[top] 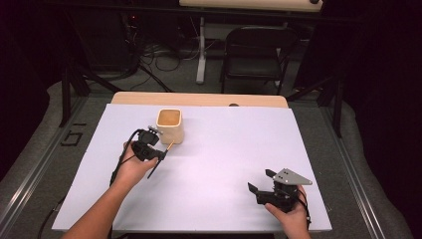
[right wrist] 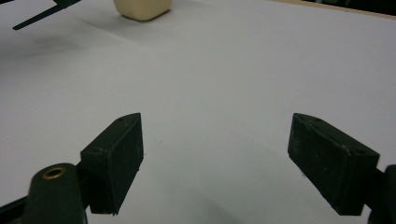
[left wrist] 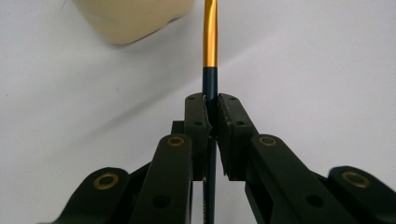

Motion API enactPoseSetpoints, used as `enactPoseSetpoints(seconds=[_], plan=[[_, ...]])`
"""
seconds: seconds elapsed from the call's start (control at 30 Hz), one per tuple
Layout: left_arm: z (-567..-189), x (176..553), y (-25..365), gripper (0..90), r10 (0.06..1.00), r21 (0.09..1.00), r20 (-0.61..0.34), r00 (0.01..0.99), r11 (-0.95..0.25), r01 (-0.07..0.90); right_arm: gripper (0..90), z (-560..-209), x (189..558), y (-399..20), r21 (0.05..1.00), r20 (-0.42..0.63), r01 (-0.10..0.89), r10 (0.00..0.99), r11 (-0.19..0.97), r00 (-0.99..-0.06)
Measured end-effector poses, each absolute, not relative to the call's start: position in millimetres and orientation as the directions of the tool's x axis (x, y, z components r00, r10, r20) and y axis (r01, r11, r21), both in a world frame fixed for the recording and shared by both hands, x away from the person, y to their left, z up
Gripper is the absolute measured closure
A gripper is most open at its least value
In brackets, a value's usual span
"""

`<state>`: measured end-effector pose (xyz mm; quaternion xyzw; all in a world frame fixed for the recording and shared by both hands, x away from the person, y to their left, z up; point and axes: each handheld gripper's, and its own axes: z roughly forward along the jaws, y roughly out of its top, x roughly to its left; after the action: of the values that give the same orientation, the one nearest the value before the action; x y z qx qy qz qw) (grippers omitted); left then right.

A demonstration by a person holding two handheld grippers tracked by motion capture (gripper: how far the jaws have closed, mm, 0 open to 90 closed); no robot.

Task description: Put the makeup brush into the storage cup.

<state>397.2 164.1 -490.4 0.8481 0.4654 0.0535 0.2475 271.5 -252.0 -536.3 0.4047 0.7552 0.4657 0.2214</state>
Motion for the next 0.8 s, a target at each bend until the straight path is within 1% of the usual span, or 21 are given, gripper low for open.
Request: enactPoseSetpoints(seconds=[0.2,0.33,0.8], plan=[[-487,388,171,83.0,0.792,0.555,-0.179,0.583,-0.408,0.725,18.0,-537,272,-251,0.881,0.042,0.407,0.816,0.242,-0.577],[-485,381,173,83.0,0.776,0.602,-0.184,0.604,-0.397,0.693,18.0,-537,273,-250,0.879,0.043,0.409,0.815,0.244,-0.578],[-485,360,179,83.0,0.716,0.772,-0.243,0.654,-0.265,0.578,18.8,-538,276,-243,0.878,0.045,0.409,0.806,0.25,-0.59]])
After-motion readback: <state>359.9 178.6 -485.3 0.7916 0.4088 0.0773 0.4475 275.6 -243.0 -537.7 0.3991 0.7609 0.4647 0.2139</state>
